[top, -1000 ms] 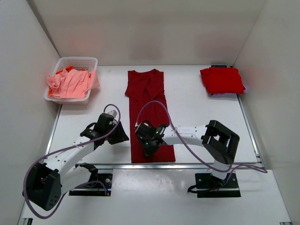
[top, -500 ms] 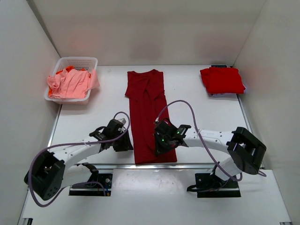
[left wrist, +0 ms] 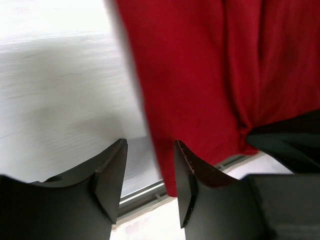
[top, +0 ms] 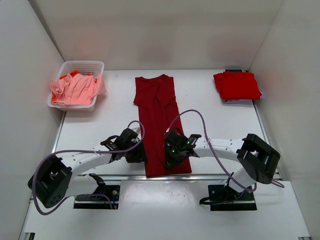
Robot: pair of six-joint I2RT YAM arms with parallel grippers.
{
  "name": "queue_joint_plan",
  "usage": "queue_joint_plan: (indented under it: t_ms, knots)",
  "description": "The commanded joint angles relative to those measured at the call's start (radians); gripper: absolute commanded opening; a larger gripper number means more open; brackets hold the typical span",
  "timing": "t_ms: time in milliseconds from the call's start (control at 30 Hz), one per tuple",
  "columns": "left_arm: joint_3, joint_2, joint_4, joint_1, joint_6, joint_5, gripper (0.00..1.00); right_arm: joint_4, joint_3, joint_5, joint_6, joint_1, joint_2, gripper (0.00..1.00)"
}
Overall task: Fold and stack the t-shirts
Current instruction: Rotate the tshirt 90 degrees
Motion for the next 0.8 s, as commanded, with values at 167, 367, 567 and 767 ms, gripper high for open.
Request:
queue_joint_plan:
  t_ms: [167, 367, 567, 767]
  knots:
    - [0.074, 0.057, 0.028, -0.069, -0.022, 0.033, 0.56, 0.005, 0.083, -0.028, -0.021, 0.025, 0.049, 0.01]
    - [0.098, 0.074, -0.008, -0.087, -0.020, 0.027, 0.56, -0.001, 0.124, -0.061, -0.055, 0.036, 0.091, 0.00]
    - [0.109, 0.133, -0.011, -0.109, -0.016, 0.035, 0.38, -0.039, 0.172, -0.068, -0.072, 0.047, 0.128, 0.00]
    - [0.092, 0.137, -0.055, -0.090, 0.013, 0.027, 0.00, -0.030, 0.140, -0.058, -0.063, 0.036, 0.108, 0.01]
